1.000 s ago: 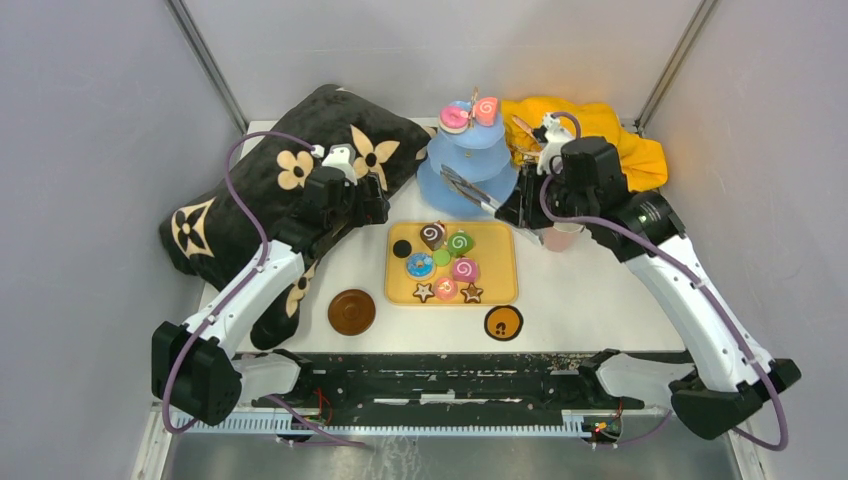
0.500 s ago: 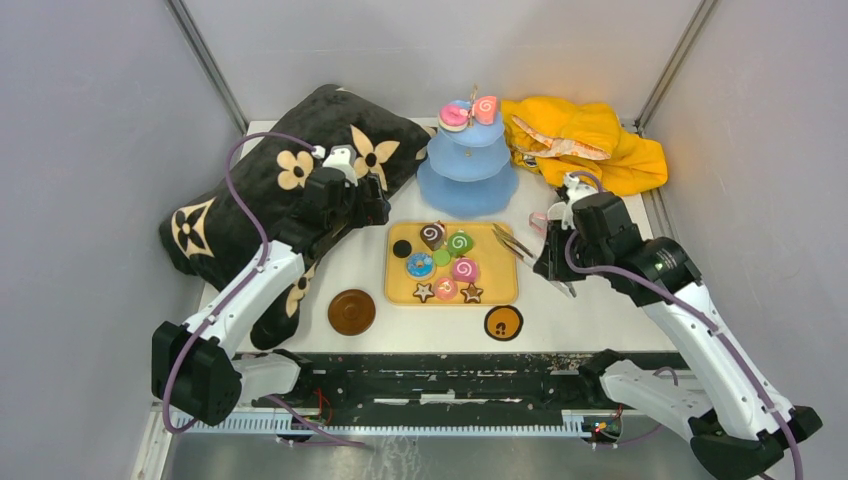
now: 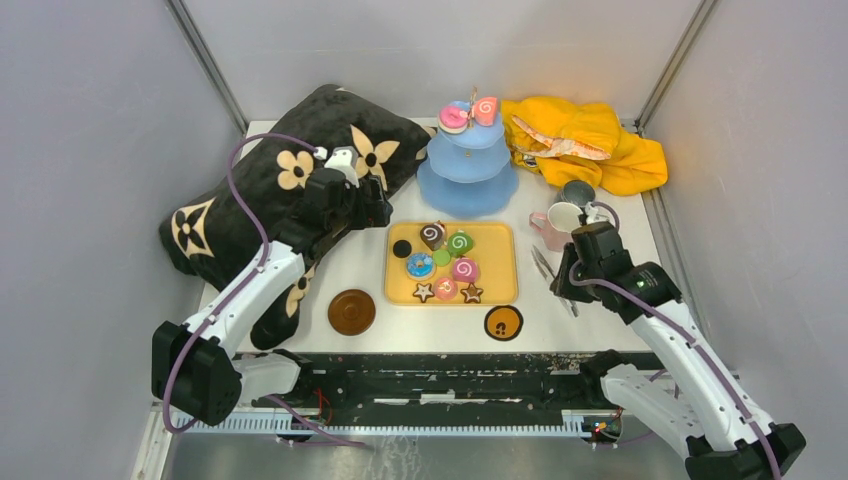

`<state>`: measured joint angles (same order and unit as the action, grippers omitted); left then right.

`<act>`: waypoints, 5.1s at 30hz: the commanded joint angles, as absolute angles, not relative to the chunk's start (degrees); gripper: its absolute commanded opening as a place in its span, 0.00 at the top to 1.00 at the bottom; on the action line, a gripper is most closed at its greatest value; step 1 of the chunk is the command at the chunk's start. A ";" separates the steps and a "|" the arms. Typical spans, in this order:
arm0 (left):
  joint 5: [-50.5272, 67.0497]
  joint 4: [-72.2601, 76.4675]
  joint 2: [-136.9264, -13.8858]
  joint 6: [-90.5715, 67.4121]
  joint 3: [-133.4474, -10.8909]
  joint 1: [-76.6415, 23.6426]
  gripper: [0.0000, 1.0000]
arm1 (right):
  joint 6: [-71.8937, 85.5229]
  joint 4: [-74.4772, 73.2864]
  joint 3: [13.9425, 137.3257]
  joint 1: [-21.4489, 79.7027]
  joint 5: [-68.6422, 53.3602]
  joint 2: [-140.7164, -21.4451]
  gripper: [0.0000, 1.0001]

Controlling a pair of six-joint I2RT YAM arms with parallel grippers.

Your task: Serve the afternoon tea

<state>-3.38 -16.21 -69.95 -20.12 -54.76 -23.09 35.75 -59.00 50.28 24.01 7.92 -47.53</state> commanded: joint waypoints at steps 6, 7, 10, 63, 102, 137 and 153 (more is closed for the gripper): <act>-0.78 -13.65 -71.32 -22.97 -55.93 -22.83 0.01 | 39.52 -41.31 44.63 22.20 9.86 -48.48 0.88; -0.71 -13.67 -71.45 -22.94 -56.13 -22.85 0.01 | 40.01 -40.58 44.23 22.15 10.46 -49.12 0.88; -0.85 -13.71 -71.63 -22.79 -56.42 -22.90 0.01 | 41.20 -42.10 44.65 21.97 14.16 -50.57 0.89; -1.24 -13.74 -71.11 -22.66 -55.47 -22.89 0.01 | 38.98 -20.06 31.34 19.47 11.44 -61.64 0.68; -0.14 -12.69 -72.63 -22.79 -55.82 -22.89 0.01 | 33.49 -28.99 43.41 19.44 13.70 -73.41 0.00; -1.45 -12.49 -72.72 -22.25 -55.05 -22.77 0.01 | 40.43 -24.55 38.95 20.37 13.27 -79.97 0.28; -1.94 -13.03 -70.81 -21.89 -54.53 -22.83 0.01 | 28.02 -33.58 48.12 20.77 7.04 -75.55 0.91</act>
<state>-1.34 -15.09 -72.99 -20.14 -54.74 -23.09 34.35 -27.35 40.95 20.53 10.98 -80.18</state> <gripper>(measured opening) 0.993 0.157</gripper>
